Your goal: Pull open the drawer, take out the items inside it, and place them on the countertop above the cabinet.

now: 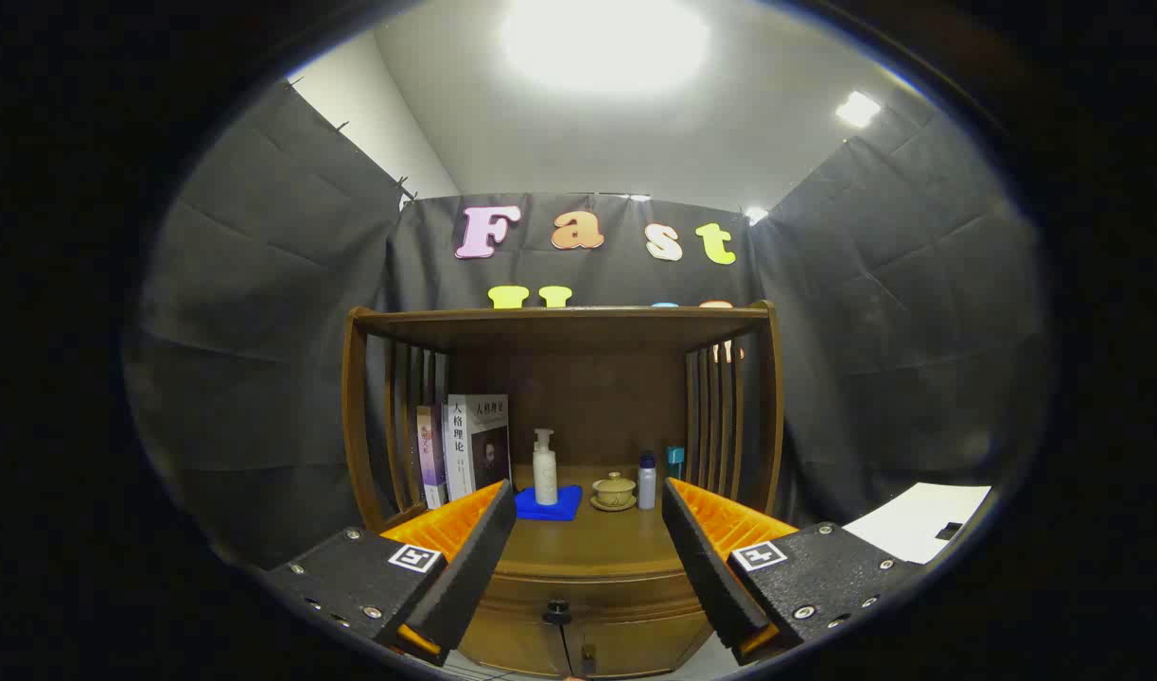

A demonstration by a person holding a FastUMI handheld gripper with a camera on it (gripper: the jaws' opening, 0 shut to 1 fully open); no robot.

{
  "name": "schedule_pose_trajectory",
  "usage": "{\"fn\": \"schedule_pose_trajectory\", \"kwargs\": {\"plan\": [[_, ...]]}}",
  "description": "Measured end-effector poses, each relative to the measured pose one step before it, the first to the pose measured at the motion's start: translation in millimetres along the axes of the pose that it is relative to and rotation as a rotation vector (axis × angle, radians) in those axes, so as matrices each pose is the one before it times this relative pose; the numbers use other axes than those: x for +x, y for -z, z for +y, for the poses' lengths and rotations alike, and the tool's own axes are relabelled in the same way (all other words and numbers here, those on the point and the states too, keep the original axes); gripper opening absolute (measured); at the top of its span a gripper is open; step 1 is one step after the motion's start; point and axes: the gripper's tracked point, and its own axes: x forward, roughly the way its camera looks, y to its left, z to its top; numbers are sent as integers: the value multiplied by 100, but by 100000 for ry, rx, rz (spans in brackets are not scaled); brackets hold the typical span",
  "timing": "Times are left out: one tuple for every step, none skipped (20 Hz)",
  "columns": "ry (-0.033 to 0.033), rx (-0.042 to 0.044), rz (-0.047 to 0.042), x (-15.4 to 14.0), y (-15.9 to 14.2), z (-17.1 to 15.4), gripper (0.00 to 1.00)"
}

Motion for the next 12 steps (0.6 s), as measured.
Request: {"fn": "schedule_pose_trajectory", "kwargs": {"plan": [[-38, -147, 130, -4, 130, 23, 96], [-176, 63, 232, 58, 28, 77, 96], [-174, 175, 182, 28, 119, -41, 96], [-74, 293, 149, 5, 49, 100, 96], [-38, 301, 183, 30, 88, -13, 96], [99, 230, 86, -22, -24, -84, 96], [190, 5, -100, 45, 47, -26, 96], [248, -273, -158, -27, -21, -18, 96], [125, -301, 12, -51, 29, -144, 96], [115, -241, 137, 0, -42, -21, 96], [37, -45, 208, 77, 135, -5, 96], [-143, 152, 178, 6, 10, 11, 96]]}}
